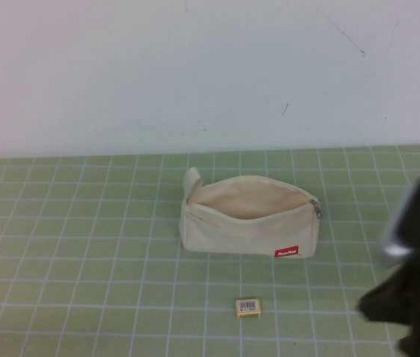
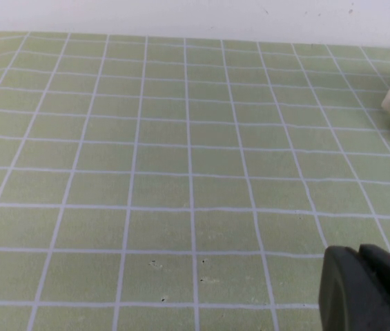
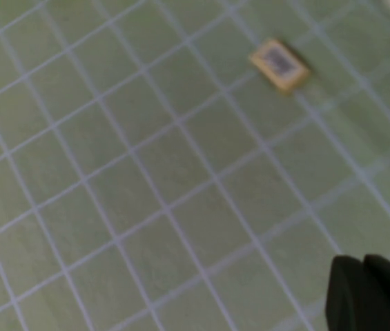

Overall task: Put eraser into pencil case
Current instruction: Pick up the eraser from the table

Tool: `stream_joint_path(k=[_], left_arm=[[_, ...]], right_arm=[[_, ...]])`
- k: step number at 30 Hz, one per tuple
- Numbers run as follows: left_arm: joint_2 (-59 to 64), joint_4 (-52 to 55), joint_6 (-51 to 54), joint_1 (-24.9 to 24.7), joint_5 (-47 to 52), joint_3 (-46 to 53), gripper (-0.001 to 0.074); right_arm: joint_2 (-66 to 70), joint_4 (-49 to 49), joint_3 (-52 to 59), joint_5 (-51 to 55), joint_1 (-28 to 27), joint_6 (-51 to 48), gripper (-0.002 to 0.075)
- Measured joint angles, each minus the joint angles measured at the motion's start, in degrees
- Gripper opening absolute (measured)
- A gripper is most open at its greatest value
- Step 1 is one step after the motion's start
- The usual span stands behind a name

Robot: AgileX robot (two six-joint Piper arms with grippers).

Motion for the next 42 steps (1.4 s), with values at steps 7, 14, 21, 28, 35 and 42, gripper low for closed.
stream_joint_path(k=[7, 14, 21, 28, 35, 42], left_arm=[[0.0, 0.0, 0.0, 0.0, 0.0, 0.0, -0.0001], [0.0, 0.0, 0.0, 0.0, 0.0, 0.0, -0.0001], [0.0, 0.0, 0.0, 0.0, 0.0, 0.0, -0.0001], [0.0, 0.0, 0.0, 0.0, 0.0, 0.0, -0.0001], [0.0, 0.0, 0.0, 0.0, 0.0, 0.0, -0.0001], [0.0, 0.0, 0.0, 0.0, 0.0, 0.0, -0.0001]], right_arm=[[14.3, -6.1, -7.1, -4.7, 17.3, 0.0, -0.0001], [27.2, -14.3, -18.4, -4.2, 23.8, 1.6, 0.0089], [35.7, -19.7, -27.6, -3.3, 24.1, 2.9, 0.0331], [41.3, -26.6, -33.1, -2.6, 24.1, 4.1, 0.0382], [44.3, -30.5, -33.4, -2.6, 24.1, 6.0, 0.0381], [44.3, -31.0, -33.6, -2.6, 24.1, 6.5, 0.0208]])
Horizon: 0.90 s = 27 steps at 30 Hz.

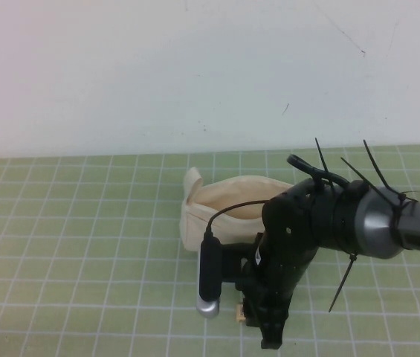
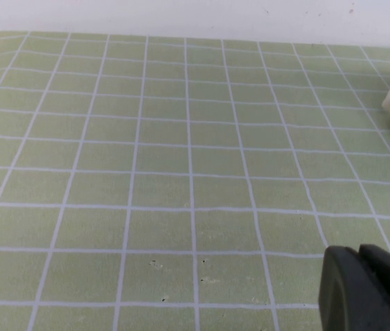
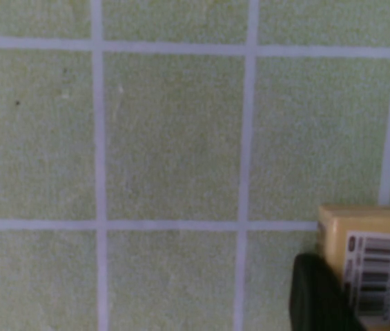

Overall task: Put eraser into pencil case
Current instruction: Pick up the eraser from the table, then place the eraser on the pencil case

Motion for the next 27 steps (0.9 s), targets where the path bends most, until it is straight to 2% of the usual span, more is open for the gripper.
stream_joint_path(k=[7, 15, 21, 24, 27], left_arm=[[0.0, 0.0, 0.0, 0.0, 0.0, 0.0, -0.0001], [0.0, 0.0, 0.0, 0.0, 0.0, 0.0, -0.0001], [0.0, 0.0, 0.0, 0.0, 0.0, 0.0, -0.0001], [0.0, 0.0, 0.0, 0.0, 0.0, 0.0, -0.0001], [0.0, 0.0, 0.0, 0.0, 0.0, 0.0, -0.0001]], right_arm=[[-0.2, 0.0, -1.8, 3.3, 0.0, 0.9, 0.0204], [-3.6, -1.3, -14.2, 12.0, 0.0, 3.9, 0.0204], [-3.9, -12.1, -24.2, 16.8, 0.0, 10.9, 0.0204], [-3.9, -18.5, -25.7, 16.4, -0.2, 15.2, 0.0204], [-3.8, -20.9, -25.7, 15.2, -1.2, 18.6, 0.0207]])
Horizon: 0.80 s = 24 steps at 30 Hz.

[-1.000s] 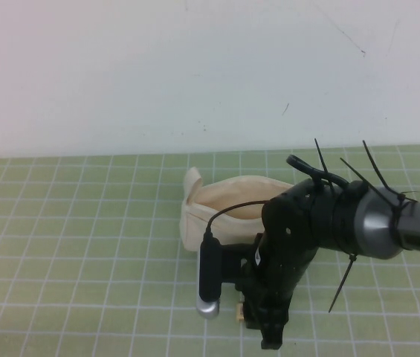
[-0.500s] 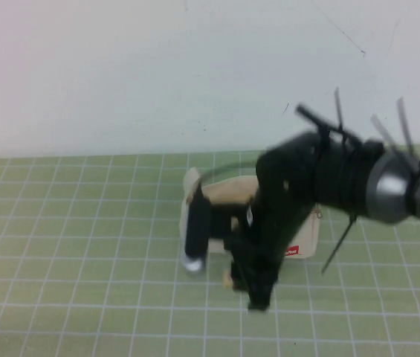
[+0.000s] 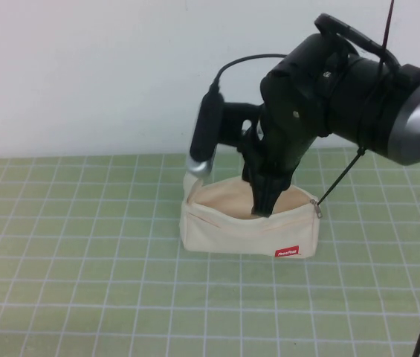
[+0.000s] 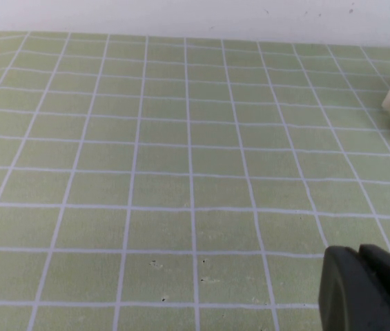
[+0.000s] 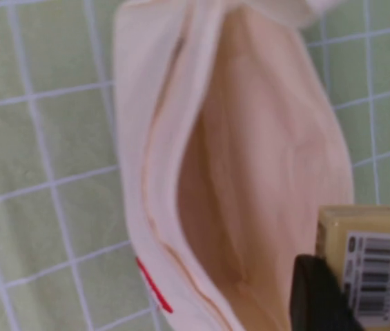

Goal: Put eraser into pencil case

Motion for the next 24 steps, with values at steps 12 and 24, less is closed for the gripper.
stream_joint_path(k=[12, 24], left_arm=[[0.0, 0.0, 0.0, 0.0, 0.0, 0.0, -0.0001], [0.0, 0.0, 0.0, 0.0, 0.0, 0.0, -0.0001]], right_arm=[[1.8, -0.7, -0.9, -1.0, -2.1, 8.0, 0.0371], [-8.1, -3.0, -12.1, 15.3, -2.1, 5.8, 0.0014]])
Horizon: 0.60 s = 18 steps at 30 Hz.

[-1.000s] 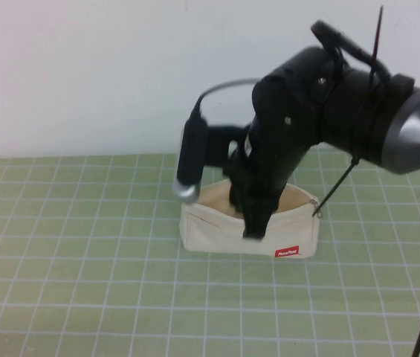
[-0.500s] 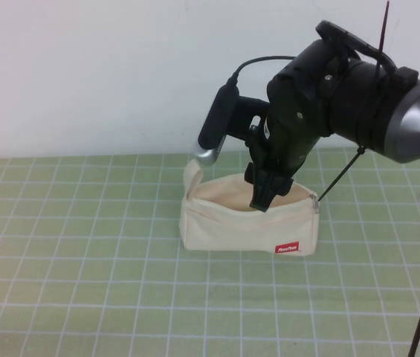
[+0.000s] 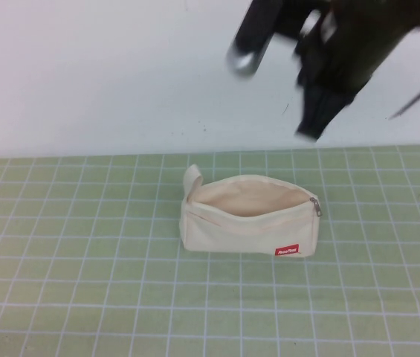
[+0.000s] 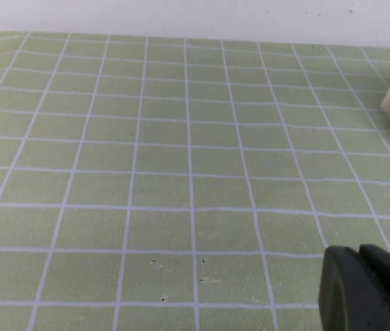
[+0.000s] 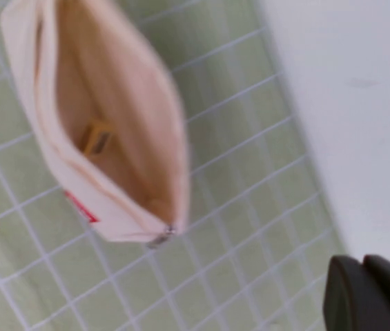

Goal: Put eraser into pencil case

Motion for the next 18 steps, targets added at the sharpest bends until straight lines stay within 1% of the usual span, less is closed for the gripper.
stream_joint_path(k=[4, 8, 10, 13, 16, 18], left_arm=[[0.0, 0.0, 0.0, 0.0, 0.0, 0.0, -0.0001], [0.0, 0.0, 0.0, 0.0, 0.0, 0.0, -0.0001], [0.0, 0.0, 0.0, 0.0, 0.0, 0.0, -0.0001], [0.0, 0.0, 0.0, 0.0, 0.0, 0.0, -0.0001], [0.0, 0.0, 0.0, 0.0, 0.0, 0.0, -0.0001], [0.0, 0.0, 0.0, 0.0, 0.0, 0.0, -0.0001]], right_arm=[[-8.0, 3.2, -0.1, 0.0, 0.0, -1.5, 0.0006], [-19.1, 7.8, 5.6, 0.0, 0.0, -2.0, 0.0002], [-24.2, 8.7, 10.6, 0.0, 0.0, -1.6, 0.0001], [-32.3, 9.6, 22.4, -0.4, 0.0, 0.1, 0.0001], [-41.2, 12.2, 35.4, -5.0, 0.0, 1.6, 0.0000], [-47.2, 15.7, 44.8, -10.3, 0.0, 1.9, 0.0000]])
